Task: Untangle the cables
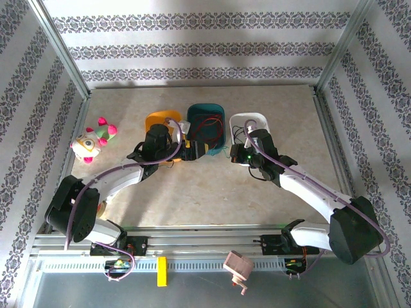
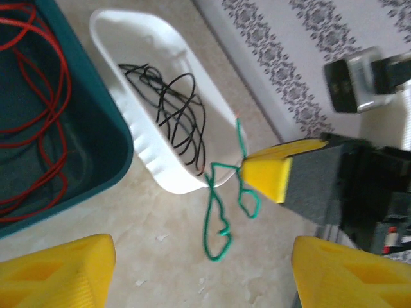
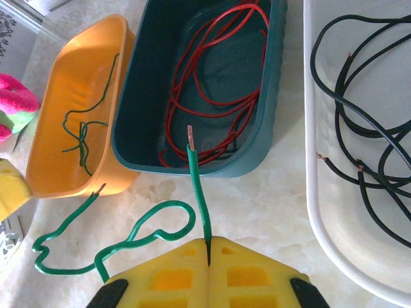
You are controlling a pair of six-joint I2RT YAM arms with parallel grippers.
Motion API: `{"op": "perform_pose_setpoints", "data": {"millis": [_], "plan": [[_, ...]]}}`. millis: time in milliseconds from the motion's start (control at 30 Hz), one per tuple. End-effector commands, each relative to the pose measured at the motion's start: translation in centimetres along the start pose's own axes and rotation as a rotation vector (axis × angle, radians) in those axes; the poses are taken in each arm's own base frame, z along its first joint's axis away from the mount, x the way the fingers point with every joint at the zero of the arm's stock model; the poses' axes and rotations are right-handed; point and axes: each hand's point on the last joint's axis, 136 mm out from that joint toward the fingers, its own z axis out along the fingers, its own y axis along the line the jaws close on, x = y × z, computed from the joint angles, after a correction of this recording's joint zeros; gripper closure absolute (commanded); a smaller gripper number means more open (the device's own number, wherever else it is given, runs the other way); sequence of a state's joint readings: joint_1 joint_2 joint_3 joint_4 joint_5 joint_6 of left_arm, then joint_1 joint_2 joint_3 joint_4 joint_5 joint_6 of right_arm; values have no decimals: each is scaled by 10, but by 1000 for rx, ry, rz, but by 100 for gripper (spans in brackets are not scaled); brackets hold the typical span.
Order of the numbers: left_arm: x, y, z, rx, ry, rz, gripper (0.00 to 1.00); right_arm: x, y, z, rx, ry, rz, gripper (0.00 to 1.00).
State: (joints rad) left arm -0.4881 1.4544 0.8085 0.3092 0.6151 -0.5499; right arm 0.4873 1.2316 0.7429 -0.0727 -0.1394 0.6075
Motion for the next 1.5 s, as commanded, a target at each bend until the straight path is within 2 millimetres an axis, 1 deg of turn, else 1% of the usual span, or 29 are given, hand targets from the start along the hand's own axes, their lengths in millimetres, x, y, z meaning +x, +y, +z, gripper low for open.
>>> {"op": "perform_pose_setpoints", "data": {"millis": [0, 200, 300, 500, 633, 700, 767, 833, 900, 1033, 1100, 1233, 1300, 1333, 1433, 1467], "plan": [[9, -5, 10, -8, 51, 54, 28, -5, 9, 1, -28, -11, 6, 94], [18, -16, 25, 36, 84, 80, 28, -8, 15, 4, -45, -8, 6, 95], [18, -13, 28, 31, 81, 68, 34, -9, 18, 4, -54, -5, 9, 95], [19, 2, 32, -31, 70, 61, 61, -12, 23, 2, -77, -12, 17, 95], [10, 10, 28, -83, 6, 69, 91, -8, 22, 3, -76, -3, 18, 95], [4, 9, 24, -94, -30, 78, 100, -6, 20, 3, -67, 3, 22, 95], [-2, 9, 19, -106, -58, 87, 100, -4, 15, 3, -48, 3, 26, 95], [-8, 11, 13, -138, -86, 96, 100, -4, 5, 2, -8, -4, 37, 96], [-14, 17, 4, -187, -116, 100, 100, -7, -10, -1, 45, -23, 65, 96], [-23, 29, -19, -268, -174, 98, 100, -13, -46, -11, 126, -67, 164, 96], [-23, 32, -27, -278, -186, 90, 100, -15, -57, -15, 138, -79, 194, 96], [-24, 37, -38, -276, -209, 60, 100, -18, -71, -23, 167, -97, 219, 96], [-25, 37, -40, -260, -220, 44, 100, -18, -69, -23, 151, -95, 217, 94], [-25, 38, -40, -259, -224, 35, 100, -18, -65, -23, 130, -90, 211, 90], [-29, 44, -44, -280, -258, 0, 100, -20, -53, -21, 78, -85, 198, 61], [-32, 49, -48, -299, -279, -22, 100, -22, -52, -22, 78, -93, 196, 56]]}}
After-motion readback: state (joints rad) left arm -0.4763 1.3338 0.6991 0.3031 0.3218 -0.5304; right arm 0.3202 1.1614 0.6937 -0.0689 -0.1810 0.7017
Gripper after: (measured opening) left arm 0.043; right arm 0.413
